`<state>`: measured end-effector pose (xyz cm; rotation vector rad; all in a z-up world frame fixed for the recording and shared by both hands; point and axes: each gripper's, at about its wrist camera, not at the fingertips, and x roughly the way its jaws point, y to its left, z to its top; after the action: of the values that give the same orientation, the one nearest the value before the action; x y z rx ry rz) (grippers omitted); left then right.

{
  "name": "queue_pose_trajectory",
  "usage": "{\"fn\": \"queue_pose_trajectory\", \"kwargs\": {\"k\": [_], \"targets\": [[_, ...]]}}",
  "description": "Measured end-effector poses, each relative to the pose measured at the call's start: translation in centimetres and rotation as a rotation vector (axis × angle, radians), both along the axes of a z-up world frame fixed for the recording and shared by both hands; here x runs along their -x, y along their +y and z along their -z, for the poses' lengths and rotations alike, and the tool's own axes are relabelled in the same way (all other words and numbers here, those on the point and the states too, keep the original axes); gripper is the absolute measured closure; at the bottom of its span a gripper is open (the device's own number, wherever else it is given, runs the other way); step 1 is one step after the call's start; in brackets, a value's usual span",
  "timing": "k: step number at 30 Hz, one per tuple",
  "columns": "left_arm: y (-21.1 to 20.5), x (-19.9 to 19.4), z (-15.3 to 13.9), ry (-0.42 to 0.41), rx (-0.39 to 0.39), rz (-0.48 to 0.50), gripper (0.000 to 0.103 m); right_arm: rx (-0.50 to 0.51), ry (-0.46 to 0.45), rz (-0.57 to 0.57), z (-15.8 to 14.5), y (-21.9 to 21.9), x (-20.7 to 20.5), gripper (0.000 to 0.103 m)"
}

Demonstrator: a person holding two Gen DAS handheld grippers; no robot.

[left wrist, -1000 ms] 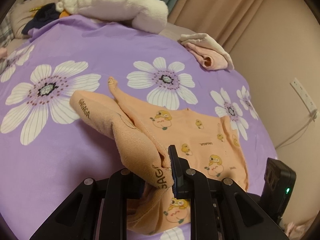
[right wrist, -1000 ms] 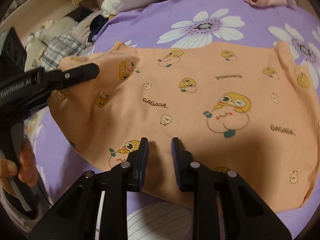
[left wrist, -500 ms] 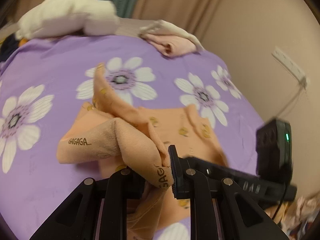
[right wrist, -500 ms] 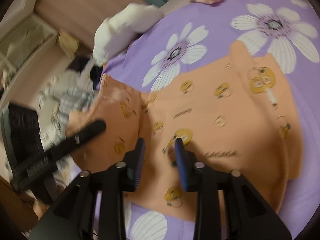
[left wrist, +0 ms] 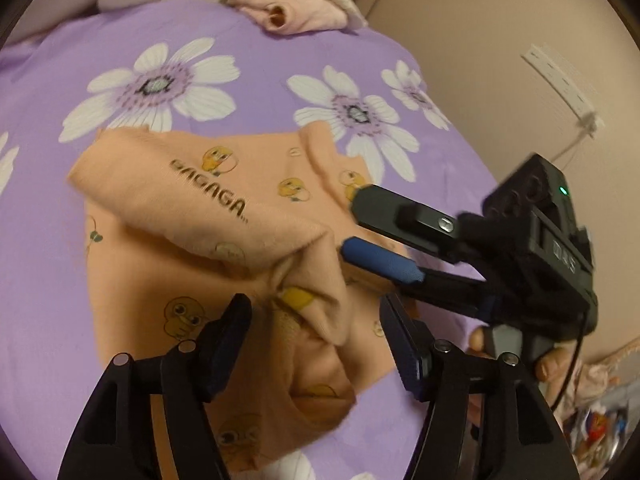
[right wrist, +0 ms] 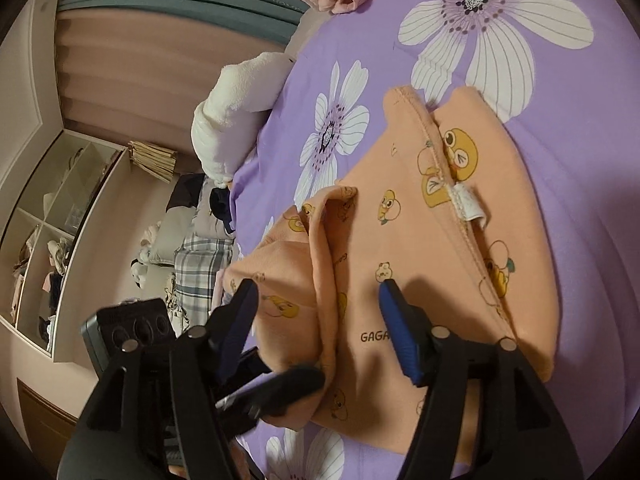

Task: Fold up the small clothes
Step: 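Fold the held side over toward the right tool and open the left tool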

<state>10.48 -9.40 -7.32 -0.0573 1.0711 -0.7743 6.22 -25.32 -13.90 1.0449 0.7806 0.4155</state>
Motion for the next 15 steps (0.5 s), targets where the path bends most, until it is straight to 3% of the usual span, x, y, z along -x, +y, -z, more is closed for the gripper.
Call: {"fn": "queue_pose_trajectory", "kwargs": {"k": [7, 12, 15], "targets": [[0.7, 1.1, -1.7, -0.062, 0.057, 0.047, 0.036, 0.015, -0.006, -0.02, -0.8, 0.2, -0.9, 0.03], [1.8, -0.8, -1.8, -0.062, 0.063, -0.026, 0.034, 0.05, -0.011, -0.011, -1.4, 0.2, -1.2, 0.029], [2.8, -2.2, -1.3, -0.015, 0.111, -0.062, 0.034, 0.054, -0.023, -0.013, -1.6, 0.0, -1.3, 0.029]]}}
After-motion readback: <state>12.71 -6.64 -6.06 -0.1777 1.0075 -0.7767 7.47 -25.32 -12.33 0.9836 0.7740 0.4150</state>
